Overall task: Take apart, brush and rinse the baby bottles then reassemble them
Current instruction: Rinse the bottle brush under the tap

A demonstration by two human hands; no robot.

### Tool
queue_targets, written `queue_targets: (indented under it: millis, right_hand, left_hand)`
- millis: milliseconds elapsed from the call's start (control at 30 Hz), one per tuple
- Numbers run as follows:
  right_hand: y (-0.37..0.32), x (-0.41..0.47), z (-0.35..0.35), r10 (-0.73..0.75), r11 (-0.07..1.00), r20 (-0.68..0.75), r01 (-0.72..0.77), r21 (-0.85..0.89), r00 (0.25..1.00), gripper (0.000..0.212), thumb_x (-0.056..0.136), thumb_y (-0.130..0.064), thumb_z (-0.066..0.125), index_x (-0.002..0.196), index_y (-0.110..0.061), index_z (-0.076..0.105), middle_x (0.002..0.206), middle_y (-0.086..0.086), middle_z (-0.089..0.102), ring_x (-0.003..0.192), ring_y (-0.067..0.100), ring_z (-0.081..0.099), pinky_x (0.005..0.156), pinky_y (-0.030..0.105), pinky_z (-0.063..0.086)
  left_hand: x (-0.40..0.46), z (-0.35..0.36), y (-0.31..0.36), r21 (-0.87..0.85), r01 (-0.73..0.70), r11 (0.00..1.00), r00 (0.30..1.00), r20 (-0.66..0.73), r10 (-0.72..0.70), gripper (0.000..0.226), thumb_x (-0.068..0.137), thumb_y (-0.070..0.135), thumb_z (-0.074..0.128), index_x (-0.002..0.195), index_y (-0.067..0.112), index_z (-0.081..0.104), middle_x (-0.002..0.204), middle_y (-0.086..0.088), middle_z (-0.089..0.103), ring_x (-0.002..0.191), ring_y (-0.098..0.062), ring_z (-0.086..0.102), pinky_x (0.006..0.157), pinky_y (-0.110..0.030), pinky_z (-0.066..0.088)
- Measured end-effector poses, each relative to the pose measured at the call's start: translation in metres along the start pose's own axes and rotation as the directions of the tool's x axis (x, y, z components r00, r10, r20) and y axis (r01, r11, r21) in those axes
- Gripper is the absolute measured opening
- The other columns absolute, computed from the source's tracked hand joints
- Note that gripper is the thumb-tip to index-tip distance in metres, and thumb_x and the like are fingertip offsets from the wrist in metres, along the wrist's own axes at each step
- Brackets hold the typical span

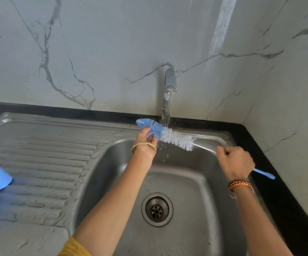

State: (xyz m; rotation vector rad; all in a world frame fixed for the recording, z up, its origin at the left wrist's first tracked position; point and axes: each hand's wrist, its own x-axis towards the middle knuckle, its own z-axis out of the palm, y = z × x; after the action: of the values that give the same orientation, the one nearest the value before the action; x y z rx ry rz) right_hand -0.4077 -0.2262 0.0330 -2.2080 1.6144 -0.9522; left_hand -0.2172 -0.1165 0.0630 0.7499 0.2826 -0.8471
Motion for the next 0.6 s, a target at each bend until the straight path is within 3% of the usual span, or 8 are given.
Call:
queue_targets:
  millis: [67, 167, 367, 600]
  right_hand:
    - [-0.01, -0.003, 0.006, -0.022, 1.0, 0.022, 0.022, -0.004, 1.0, 0.041, 0.084, -0.023, 0.054, 0.045, -0.013, 0.051, 0.048, 0.009, 0.05, 0.052, 0.029, 0.049, 0.054, 0.027, 0.032]
    - [-0.022, -0.005, 0.012, -0.059, 0.998, 0.059, 0.06, -0.005, 0.997, 0.038, 0.084, -0.024, 0.054, 0.049, -0.011, 0.053, 0.05, 0.009, 0.05, 0.053, 0.029, 0.049, 0.054, 0.027, 0.031]
    - [-0.059, 0.008, 0.022, -0.14, 0.99, 0.1, 0.14, 0.006, 0.985, 0.039, 0.084, -0.024, 0.053, 0.048, -0.012, 0.046, 0.054, 0.01, 0.05, 0.058, 0.031, 0.049, 0.055, 0.028, 0.029]
    - [-0.082, 0.03, 0.019, -0.21, 0.978, 0.061, 0.209, 0.012, 0.976, 0.037, 0.082, -0.026, 0.051, 0.049, -0.01, 0.046, 0.049, 0.009, 0.043, 0.057, 0.029, 0.039, 0.055, 0.027, 0.027]
  left_hand:
    - [-0.001, -0.01, 0.008, -0.02, -0.031, 0.999, 0.999, -0.03, 0.031, 0.011, 0.089, 0.006, 0.057, 0.078, 0.006, 0.053, 0.094, -0.008, 0.059, 0.074, -0.015, 0.057, 0.08, -0.028, 0.05]
    - [0.0, -0.025, 0.015, -0.058, -0.062, 0.996, 0.995, -0.083, 0.057, 0.012, 0.088, 0.008, 0.058, 0.077, 0.007, 0.054, 0.081, -0.004, 0.057, 0.072, -0.014, 0.056, 0.071, -0.022, 0.049]
    - [0.002, -0.031, 0.036, -0.169, -0.148, 0.974, 0.982, -0.143, 0.125, 0.013, 0.088, 0.009, 0.059, 0.075, 0.009, 0.054, 0.077, 0.0, 0.054, 0.068, -0.01, 0.054, 0.063, -0.019, 0.048]
    - [0.008, -0.029, 0.05, -0.192, -0.186, 0.964, 0.98, -0.101, 0.169, 0.009, 0.089, 0.008, 0.058, 0.08, 0.008, 0.055, 0.082, 0.0, 0.054, 0.074, -0.01, 0.053, 0.07, -0.024, 0.051]
